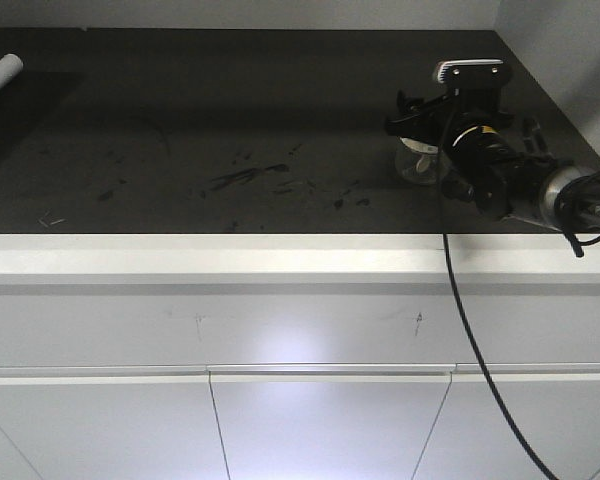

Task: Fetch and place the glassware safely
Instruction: 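Close the right gripper on the jar's cream lid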

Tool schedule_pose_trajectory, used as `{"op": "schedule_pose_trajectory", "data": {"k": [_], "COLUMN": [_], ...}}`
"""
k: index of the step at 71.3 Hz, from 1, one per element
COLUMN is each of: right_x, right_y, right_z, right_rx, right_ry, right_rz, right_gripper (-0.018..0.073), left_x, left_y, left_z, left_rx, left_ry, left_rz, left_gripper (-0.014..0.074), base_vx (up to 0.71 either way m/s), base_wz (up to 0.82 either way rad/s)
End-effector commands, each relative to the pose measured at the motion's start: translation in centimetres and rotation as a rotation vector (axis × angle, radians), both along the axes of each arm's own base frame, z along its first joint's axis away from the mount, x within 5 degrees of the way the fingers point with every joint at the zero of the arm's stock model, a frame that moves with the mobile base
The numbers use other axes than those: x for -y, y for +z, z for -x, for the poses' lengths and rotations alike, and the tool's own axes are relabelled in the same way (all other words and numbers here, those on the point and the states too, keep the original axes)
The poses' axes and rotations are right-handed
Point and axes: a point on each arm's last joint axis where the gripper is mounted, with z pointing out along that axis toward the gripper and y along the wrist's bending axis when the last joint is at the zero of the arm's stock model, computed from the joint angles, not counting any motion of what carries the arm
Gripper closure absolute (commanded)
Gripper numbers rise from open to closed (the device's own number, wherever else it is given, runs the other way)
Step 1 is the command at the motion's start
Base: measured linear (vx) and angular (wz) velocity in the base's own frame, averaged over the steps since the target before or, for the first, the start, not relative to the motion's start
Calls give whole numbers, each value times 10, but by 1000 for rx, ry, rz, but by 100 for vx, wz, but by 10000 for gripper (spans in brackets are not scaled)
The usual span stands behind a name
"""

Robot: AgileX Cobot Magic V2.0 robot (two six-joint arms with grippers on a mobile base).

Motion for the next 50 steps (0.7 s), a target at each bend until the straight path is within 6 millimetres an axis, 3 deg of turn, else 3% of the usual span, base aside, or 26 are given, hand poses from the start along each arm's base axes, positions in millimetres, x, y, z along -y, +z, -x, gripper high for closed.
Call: {"op": "schedule_pose_trajectory", "data": {"k": [1,36,50], "right_x": [11,7,7], "right_y": [47,22,20], "right_z": [2,-3,-4], "right_rx": [173,130,123], "right_ry": [-20,26,26], "right_rz": [-15,62,62], "right_gripper": [61,66,188], "left_x": [0,0,0], "left_y": [16,16,14], "left_z": [0,0,0], "left_rx": [90,89,69], "left_ry": [-5,-5,-4], "left_rz": [19,19,19], "left_gripper": [603,603,603], "base_vx": [0,0,0], "base_wz": [0,0,0]}}
